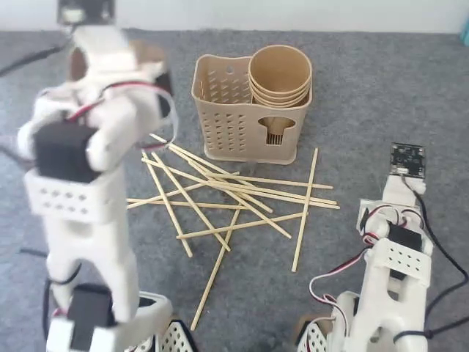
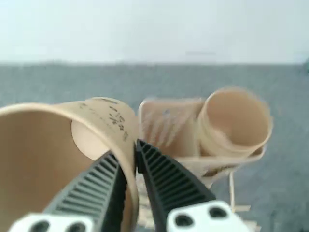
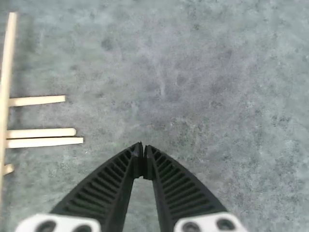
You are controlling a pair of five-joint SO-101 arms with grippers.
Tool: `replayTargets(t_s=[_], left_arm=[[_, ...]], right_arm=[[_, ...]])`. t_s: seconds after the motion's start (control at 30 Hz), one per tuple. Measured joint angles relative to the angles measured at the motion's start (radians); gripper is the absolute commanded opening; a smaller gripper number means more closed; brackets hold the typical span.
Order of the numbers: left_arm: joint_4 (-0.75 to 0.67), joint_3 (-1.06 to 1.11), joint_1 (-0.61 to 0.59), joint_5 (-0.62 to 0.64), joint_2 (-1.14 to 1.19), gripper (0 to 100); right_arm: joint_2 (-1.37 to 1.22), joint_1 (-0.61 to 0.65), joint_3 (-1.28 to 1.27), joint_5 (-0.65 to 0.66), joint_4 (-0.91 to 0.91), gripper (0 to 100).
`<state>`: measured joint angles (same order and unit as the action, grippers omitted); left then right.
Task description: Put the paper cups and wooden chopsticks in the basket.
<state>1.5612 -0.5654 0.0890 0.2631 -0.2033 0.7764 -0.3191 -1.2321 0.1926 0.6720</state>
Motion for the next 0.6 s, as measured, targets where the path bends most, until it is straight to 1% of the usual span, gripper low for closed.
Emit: replayTargets(t_s=[0.17,0.3,0.47,0.6], left_arm=[[-0.161,-0.077,0.1,0.011,0.141,1],[-0.238,-0.126,0.183,0.014,0.253,1],[-0.261,-0.221,0.269,0.015,0.377,1],[-0.261,-0.285,0.298,0.012,0.463,1]], right_arm=[[0.0,-0.006,0.0,0.0,0.0,0.8],[0.0,-0.006,0.0,0.0,0.0,0.8],[0.0,-0.006,0.0,0.0,0.0,0.8],[0.0,-0.006,0.0,0.0,0.0,0.8]])
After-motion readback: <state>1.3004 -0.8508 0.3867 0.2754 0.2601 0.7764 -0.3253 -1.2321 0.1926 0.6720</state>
